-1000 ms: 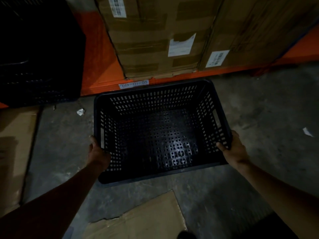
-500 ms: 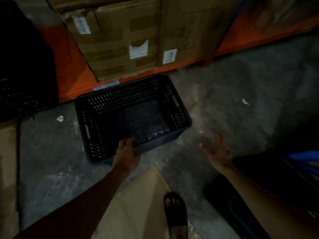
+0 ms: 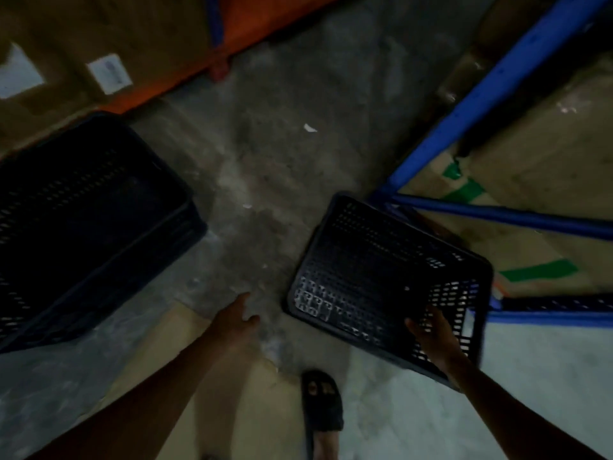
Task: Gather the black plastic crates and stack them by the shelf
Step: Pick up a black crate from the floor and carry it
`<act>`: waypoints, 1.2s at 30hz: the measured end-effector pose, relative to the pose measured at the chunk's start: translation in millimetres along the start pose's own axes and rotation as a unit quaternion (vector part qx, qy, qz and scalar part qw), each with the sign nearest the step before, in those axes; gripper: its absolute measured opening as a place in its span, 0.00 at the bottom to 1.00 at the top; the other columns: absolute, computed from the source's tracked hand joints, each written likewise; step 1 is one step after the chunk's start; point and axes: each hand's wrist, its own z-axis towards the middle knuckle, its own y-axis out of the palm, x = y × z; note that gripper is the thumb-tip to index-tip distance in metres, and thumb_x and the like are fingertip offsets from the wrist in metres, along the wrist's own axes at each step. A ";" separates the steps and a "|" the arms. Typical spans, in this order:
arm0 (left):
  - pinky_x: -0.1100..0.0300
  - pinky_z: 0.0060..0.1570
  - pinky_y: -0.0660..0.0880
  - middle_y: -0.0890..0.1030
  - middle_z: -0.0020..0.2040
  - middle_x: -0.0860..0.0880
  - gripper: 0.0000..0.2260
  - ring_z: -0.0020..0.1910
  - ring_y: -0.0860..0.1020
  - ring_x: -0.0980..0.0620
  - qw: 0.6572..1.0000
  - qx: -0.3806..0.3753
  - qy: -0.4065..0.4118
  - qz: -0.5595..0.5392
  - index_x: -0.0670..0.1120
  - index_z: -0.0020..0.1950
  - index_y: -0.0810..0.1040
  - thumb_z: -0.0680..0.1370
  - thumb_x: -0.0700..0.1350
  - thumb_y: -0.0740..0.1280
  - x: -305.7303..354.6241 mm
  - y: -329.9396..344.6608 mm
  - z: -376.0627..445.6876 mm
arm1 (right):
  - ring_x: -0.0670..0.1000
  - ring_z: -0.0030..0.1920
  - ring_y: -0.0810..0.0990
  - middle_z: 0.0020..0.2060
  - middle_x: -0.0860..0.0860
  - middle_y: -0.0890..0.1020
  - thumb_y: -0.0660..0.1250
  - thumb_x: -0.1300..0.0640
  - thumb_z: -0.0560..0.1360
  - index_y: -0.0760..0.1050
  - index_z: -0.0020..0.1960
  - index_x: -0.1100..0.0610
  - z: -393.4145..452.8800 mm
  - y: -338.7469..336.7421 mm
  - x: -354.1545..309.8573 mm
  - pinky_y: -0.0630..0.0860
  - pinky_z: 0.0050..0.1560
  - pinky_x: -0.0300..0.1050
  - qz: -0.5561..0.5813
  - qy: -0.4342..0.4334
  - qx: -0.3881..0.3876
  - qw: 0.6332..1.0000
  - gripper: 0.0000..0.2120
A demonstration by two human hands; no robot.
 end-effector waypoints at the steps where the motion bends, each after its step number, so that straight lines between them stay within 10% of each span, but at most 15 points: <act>1: 0.54 0.68 0.68 0.68 0.73 0.42 0.28 0.70 0.70 0.44 1.000 0.000 0.000 0.016 0.47 0.77 0.59 0.79 0.44 0.64 12.8 19.1 13.2 | 0.62 0.61 0.77 0.58 0.60 0.79 0.74 0.43 0.66 0.69 0.68 0.58 17.7 -13.3 24.3 0.74 0.60 0.56 -0.014 0.026 0.012 1.000 0.36; 11: 0.43 0.68 0.69 0.67 0.73 0.40 0.44 0.70 0.69 0.39 0.991 0.098 0.063 0.071 0.47 0.78 0.53 0.68 0.43 0.75 44.4 120.6 150.9 | 0.69 0.67 0.68 0.72 0.66 0.62 0.69 0.53 0.73 0.43 0.78 0.56 109.4 -61.5 138.9 0.69 0.64 0.63 0.059 0.229 0.094 0.967 0.45; 15: 0.44 0.62 0.72 0.74 0.63 0.35 0.30 0.62 0.74 0.34 0.982 0.158 0.025 0.099 0.39 0.70 0.64 0.68 0.35 0.69 62.1 118.8 134.9 | 0.59 0.43 0.81 0.46 0.61 0.82 0.68 0.61 0.72 0.73 0.59 0.66 122.3 -57.2 155.7 0.80 0.45 0.54 0.073 0.217 0.047 0.972 0.17; 19: 0.46 0.55 0.73 0.76 0.58 0.33 0.23 0.57 0.76 0.33 0.969 0.198 0.001 0.145 0.36 0.65 0.67 0.71 0.33 0.67 84.7 110.4 114.8 | 0.61 0.47 0.80 0.46 0.58 0.80 0.63 0.58 0.75 0.72 0.54 0.61 116.5 -63.8 157.8 0.79 0.48 0.58 0.094 0.182 0.084 0.975 0.10; 25: 0.44 0.51 0.78 0.81 0.50 0.36 0.16 0.49 0.80 0.36 0.967 0.235 -0.016 0.097 0.36 0.54 0.74 0.70 0.43 0.68 89.4 65.6 69.0 | 0.63 0.48 0.80 0.47 0.59 0.81 0.63 0.55 0.75 0.75 0.55 0.61 82.1 -78.6 103.2 0.78 0.50 0.60 0.113 0.123 0.143 0.975 0.13; 36: 0.47 0.50 0.72 0.80 0.54 0.36 0.19 0.53 0.78 0.34 0.925 0.356 -0.058 0.120 0.45 0.61 0.70 0.72 0.47 0.69 106.3 -88.1 -101.7 | 0.61 0.48 0.79 0.43 0.59 0.80 0.64 0.55 0.77 0.78 0.52 0.60 -17.3 -117.1 -91.5 0.73 0.46 0.53 0.099 -0.053 0.144 0.983 0.09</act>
